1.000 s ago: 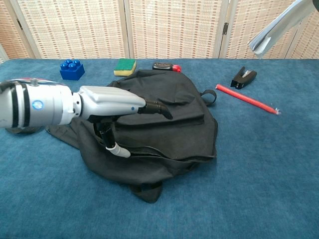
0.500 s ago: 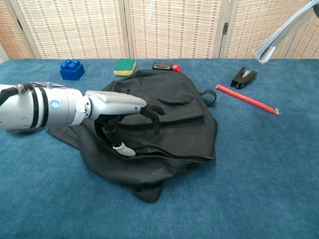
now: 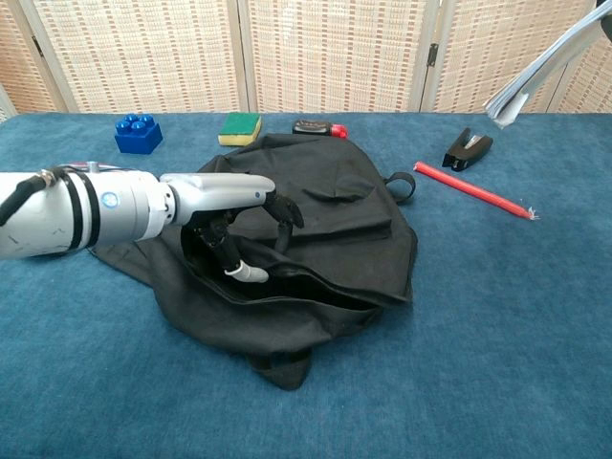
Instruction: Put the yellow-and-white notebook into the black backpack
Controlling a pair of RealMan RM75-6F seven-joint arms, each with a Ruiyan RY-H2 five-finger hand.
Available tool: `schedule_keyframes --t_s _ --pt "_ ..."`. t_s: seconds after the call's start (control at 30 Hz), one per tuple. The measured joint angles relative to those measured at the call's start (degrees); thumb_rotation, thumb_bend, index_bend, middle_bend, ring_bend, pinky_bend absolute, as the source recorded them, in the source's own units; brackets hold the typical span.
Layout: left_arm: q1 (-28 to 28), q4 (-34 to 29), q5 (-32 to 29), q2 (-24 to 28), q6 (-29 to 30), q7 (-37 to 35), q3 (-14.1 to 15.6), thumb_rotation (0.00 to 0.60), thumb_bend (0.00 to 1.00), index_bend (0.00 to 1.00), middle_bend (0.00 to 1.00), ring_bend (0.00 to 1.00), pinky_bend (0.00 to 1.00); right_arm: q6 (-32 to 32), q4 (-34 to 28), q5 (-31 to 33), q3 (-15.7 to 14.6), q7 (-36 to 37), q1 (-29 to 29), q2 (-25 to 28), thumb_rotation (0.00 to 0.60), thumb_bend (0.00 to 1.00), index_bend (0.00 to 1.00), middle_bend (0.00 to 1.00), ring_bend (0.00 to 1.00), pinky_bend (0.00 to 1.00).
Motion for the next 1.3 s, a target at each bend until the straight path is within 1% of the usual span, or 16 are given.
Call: schedule_keyframes --t_s 0.17,0.3,0.4,0.6,0.73,0.83,1.0,1.1,1.2,1.3 --pt "1.4 1.7 0.3 -1.7 2.2 -1.9 0.1 0.600 0.43 0.67 0.27 0.24 0.02 0.5 -0.4 -0.1 0.0 0.2 -0.3 0.0 0.600 0.46 0.88 0.47 0.43 0.27" --pt "2.2 1.7 0.3 -1.9 3.4 -3.6 -0.4 0.600 0.44 0.68 0.28 0.25 0.02 1.3 -1.0 -0.2 -0.1 0.9 -0.7 0.2 0.600 0.46 0.88 0.47 0.43 0.27" --pt "2.9 1.2 0.4 -1.3 4.3 -5.9 -1.7 0.600 0.44 0.67 0.28 0.25 0.02 2.4 -2.1 -0.7 -0.2 2.1 -1.2 0.7 0.600 0.46 0.88 0.47 0.43 0.27" --pt "2.7 0.5 -0.8 1.2 5.0 -9.3 -6.4 0.600 0.45 0.66 0.28 0.24 0.02 6.1 -7.4 -3.1 -0.7 4.4 -2.2 2.2 0.600 0.46 0.88 0.47 0.44 0.28" --pt "1.4 2.2 -4.0 1.7 5.0 -9.6 -9.2 0.600 0.45 0.65 0.28 0.23 0.02 8.4 -12.5 -5.9 -1.5 5.2 -3.0 3.4 0.600 0.46 0.88 0.48 0.45 0.30" --pt "0.1 3.9 -7.0 1.8 4.5 -9.3 -10.8 0.600 0.45 0.64 0.28 0.23 0.01 9.2 -16.2 -8.0 -2.6 6.1 -3.5 4.1 0.600 0.46 0.88 0.48 0.45 0.31" --pt "-2.3 6.8 -12.7 1.8 2.6 -8.0 -12.4 0.600 0.45 0.63 0.28 0.21 0.01 9.2 -21.3 -11.0 -4.3 7.4 -3.8 4.9 0.600 0.46 0.89 0.48 0.45 0.33" --pt "-4.0 8.4 -16.7 1.6 1.6 -6.6 -13.1 0.600 0.45 0.63 0.28 0.21 0.01 8.0 -24.0 -12.4 -5.4 8.1 -3.7 5.0 0.600 0.46 0.89 0.49 0.46 0.35" --pt "-5.7 10.0 -21.2 1.2 0.8 -5.5 -13.6 0.600 0.45 0.63 0.28 0.21 0.01 5.6 -25.7 -13.0 -6.5 8.9 -3.4 4.9 0.600 0.46 0.89 0.49 0.46 0.38" --pt "-7.4 11.7 -25.8 0.8 -0.1 -4.5 -14.1 0.600 0.45 0.63 0.28 0.21 0.01 2.5 -27.0 -13.3 -7.4 9.6 -2.8 4.2 0.600 0.46 0.89 0.49 0.46 0.39"
